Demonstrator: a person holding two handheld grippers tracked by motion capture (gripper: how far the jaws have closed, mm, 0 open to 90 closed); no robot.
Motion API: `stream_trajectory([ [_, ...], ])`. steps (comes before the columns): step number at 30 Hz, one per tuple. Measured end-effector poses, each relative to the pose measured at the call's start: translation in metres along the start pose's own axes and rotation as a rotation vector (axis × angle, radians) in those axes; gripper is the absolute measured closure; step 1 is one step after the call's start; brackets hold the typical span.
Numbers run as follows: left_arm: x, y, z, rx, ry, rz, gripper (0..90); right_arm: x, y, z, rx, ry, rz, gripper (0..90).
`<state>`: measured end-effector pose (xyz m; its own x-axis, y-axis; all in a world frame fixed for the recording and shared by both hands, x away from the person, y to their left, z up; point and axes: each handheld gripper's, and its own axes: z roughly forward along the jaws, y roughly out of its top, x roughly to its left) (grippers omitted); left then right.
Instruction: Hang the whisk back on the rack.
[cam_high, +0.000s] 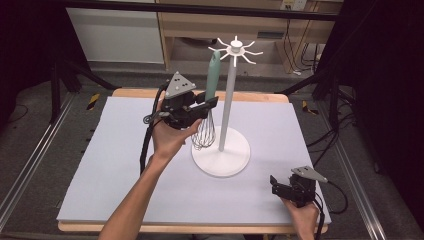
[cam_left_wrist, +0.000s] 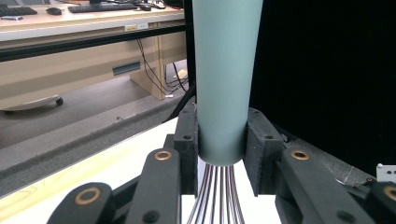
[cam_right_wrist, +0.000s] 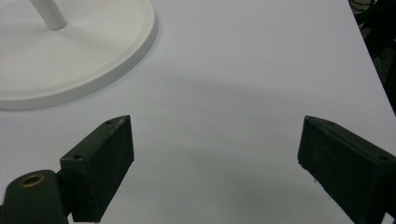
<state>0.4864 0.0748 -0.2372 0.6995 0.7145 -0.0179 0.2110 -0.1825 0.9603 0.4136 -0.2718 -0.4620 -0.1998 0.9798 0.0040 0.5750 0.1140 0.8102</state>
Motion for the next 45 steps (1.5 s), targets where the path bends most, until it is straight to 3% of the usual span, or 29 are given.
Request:
stream_trajectory([
  [17, -0.001, -0.001, 0.018, 0.014, -0.008, -0.008, 68.7, -0.001, 0.000, 0.001, -0.003, 0.002, 0.003, 11.2],
  [23, -0.001, -0.002, 0.022, 0.000, -0.010, -0.008, 68.7, -0.001, 0.000, 0.001, 0.001, 0.001, 0.004, 11.2],
  [31, -0.001, -0.005, 0.029, -0.019, 0.028, 0.016, 68.6, -0.003, 0.000, 0.000, -0.002, 0.004, 0.009, 11.2],
  [45, 0.003, -0.009, 0.035, -0.057, 0.019, 0.003, 68.3, -0.002, 0.000, 0.001, 0.002, 0.002, 0.015, 11.2],
])
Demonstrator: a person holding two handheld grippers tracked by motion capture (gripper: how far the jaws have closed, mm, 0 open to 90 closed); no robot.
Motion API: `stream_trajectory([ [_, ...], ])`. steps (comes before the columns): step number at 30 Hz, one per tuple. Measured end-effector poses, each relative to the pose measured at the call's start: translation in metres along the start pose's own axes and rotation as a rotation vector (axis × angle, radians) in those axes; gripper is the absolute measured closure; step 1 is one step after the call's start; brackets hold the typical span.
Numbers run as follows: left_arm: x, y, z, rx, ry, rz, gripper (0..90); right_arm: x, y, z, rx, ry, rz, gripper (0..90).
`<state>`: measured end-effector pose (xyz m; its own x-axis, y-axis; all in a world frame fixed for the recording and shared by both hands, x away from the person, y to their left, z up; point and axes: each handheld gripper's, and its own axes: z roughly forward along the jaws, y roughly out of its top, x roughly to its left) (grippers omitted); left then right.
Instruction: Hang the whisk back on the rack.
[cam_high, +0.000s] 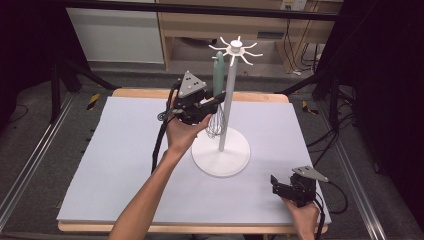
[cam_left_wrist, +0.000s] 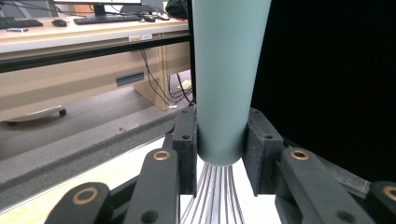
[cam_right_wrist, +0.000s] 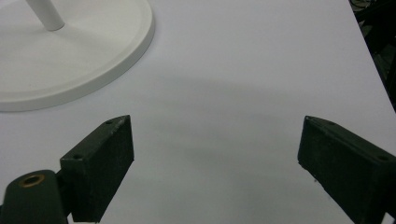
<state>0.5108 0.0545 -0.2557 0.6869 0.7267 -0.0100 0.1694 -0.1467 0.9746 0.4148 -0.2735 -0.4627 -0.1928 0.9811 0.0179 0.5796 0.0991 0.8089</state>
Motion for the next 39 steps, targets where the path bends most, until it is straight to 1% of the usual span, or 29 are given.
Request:
stream_trajectory([
  [3, 0.000, 0.000, -0.001, 0.002, 0.000, 0.007, 68.1, 0.000, 0.000, 0.000, 0.000, -0.002, -0.008, 11.2],
  [4, 0.000, 0.000, -0.001, 0.002, 0.001, 0.007, 67.8, 0.000, 0.000, 0.001, 0.003, -0.001, -0.003, 11.1],
  [7, 0.002, -0.001, -0.001, 0.007, 0.000, 0.010, 65.3, 0.000, 0.000, 0.001, 0.002, -0.003, -0.004, 11.2],
  [9, 0.001, -0.002, -0.002, 0.009, 0.004, 0.009, 62.3, 0.000, 0.000, 0.000, -0.001, -0.002, -0.004, 11.2],
  [11, 0.000, -0.004, -0.004, 0.001, 0.011, 0.018, 59.1, -0.001, 0.000, 0.000, -0.001, -0.004, -0.005, 11.1],
  [14, 0.001, -0.006, -0.007, 0.008, 0.016, 0.022, 54.3, 0.000, 0.000, 0.001, 0.003, -0.005, -0.006, 11.1],
  [17, 0.002, -0.009, -0.010, 0.021, 0.001, 0.028, 49.3, 0.000, 0.000, 0.001, 0.002, -0.007, -0.005, 11.1],
  [19, 0.002, -0.013, -0.013, 0.010, 0.003, 0.036, 47.0, -0.001, 0.000, 0.001, 0.001, -0.009, -0.007, 11.1],
  [22, 0.003, -0.017, -0.018, 0.013, 0.004, 0.041, 43.9, -0.001, -0.001, 0.001, 0.006, -0.009, -0.002, 11.0],
  [24, 0.004, -0.019, -0.022, 0.014, 0.005, 0.036, 42.4, -0.001, -0.001, 0.001, 0.006, -0.009, -0.003, 11.1],
  [27, 0.006, -0.025, -0.029, 0.016, 0.001, 0.025, 40.3, 0.000, 0.000, 0.001, 0.004, -0.010, -0.005, 11.0],
  [31, 0.009, -0.034, -0.039, 0.037, 0.009, 0.038, 38.4, 0.000, -0.001, 0.002, 0.009, -0.014, -0.005, 11.0],
  [33, 0.011, -0.039, -0.044, 0.043, 0.012, 0.037, 37.2, -0.001, -0.001, 0.001, 0.007, -0.015, -0.004, 11.0],
  [34, 0.013, -0.042, -0.046, 0.045, 0.014, 0.034, 36.7, -0.001, -0.001, 0.001, 0.007, -0.017, 0.003, 11.0],
  [39, 0.021, -0.059, -0.057, 0.054, 0.022, 0.018, 35.5, -0.001, -0.001, 0.002, 0.010, -0.019, 0.001, 11.0],
])
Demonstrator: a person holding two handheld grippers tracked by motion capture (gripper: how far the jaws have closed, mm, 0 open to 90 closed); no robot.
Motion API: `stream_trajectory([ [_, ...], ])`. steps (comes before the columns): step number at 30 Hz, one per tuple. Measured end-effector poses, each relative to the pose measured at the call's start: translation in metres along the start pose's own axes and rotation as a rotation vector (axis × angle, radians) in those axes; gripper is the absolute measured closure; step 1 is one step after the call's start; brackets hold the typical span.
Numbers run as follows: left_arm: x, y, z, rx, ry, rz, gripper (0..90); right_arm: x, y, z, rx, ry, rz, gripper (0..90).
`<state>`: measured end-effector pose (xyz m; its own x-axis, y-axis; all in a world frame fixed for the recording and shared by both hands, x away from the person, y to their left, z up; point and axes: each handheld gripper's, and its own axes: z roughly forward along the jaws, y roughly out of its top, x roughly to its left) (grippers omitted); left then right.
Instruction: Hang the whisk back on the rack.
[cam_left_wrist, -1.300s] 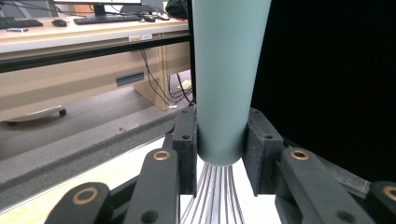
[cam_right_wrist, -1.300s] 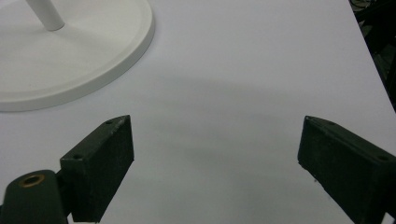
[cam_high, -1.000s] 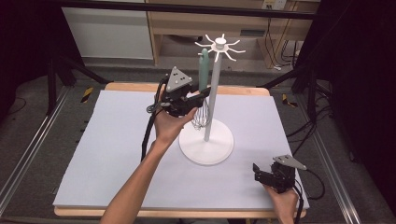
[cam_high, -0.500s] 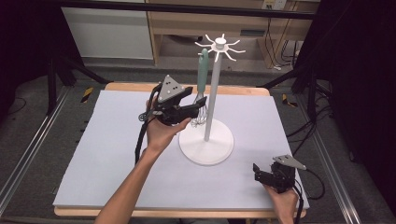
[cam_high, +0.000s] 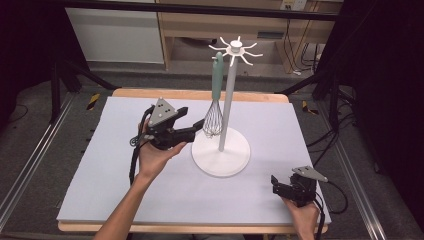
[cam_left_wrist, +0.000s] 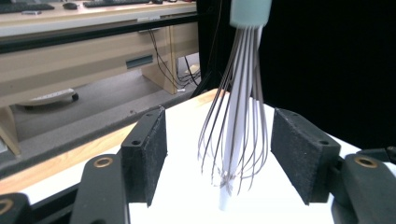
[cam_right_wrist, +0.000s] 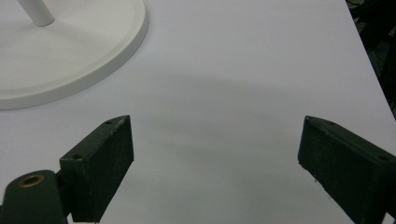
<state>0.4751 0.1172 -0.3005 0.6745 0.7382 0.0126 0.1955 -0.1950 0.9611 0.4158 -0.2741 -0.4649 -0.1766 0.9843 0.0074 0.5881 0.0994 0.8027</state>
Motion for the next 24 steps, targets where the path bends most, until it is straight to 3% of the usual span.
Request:
stream_trajectory([
  [15, 0.010, -0.044, -0.018, 0.055, 0.012, -0.005, 33.9, 0.000, -0.001, 0.000, 0.001, -0.005, -0.002, 10.8],
  [24, 0.026, -0.083, -0.026, 0.117, 0.057, -0.026, 33.6, -0.001, -0.001, 0.000, 0.007, -0.009, 0.000, 10.6],
])
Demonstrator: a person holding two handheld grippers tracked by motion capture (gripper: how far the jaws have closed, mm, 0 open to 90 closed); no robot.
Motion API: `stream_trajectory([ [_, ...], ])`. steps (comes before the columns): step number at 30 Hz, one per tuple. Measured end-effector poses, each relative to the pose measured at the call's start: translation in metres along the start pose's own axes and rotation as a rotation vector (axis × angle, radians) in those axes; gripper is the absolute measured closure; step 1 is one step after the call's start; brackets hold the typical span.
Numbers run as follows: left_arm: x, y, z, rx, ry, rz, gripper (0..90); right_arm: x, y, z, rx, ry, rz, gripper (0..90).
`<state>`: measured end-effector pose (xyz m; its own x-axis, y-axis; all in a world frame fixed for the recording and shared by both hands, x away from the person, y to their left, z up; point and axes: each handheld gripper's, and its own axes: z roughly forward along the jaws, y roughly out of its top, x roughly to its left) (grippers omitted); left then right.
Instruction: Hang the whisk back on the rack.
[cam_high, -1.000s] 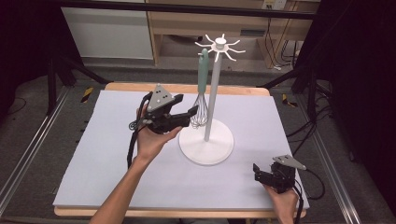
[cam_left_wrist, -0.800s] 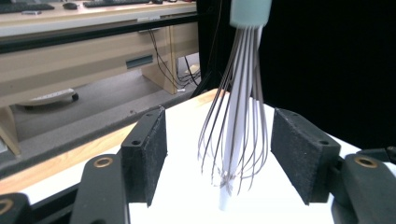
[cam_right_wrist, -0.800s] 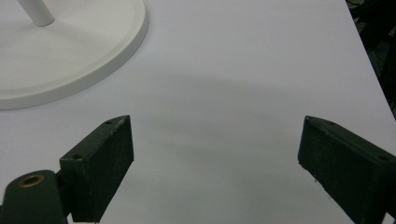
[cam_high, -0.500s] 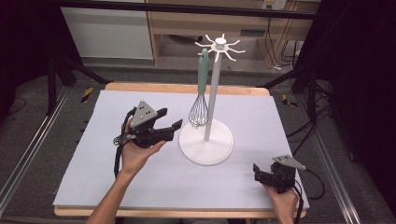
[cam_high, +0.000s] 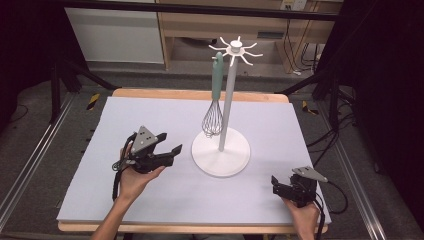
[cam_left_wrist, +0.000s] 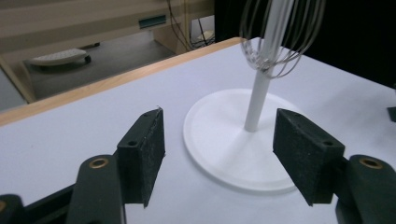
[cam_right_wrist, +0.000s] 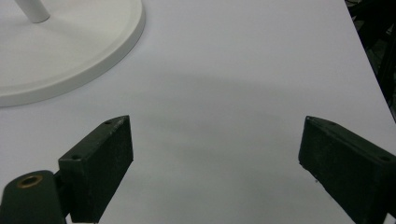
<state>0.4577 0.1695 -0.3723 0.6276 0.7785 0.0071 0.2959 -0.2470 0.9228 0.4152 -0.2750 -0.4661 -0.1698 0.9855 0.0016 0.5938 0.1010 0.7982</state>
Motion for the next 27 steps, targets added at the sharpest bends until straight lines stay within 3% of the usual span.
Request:
stream_trajectory([
  [11, 0.030, -0.045, -0.010, 0.087, 0.076, -0.045, 33.2, 0.000, 0.000, 0.001, 0.004, -0.006, 0.001, 10.4],
  [27, 0.076, -0.091, -0.024, 0.179, 0.203, -0.139, 33.3, -0.003, -0.002, 0.004, 0.033, -0.026, -0.007, 9.7],
])
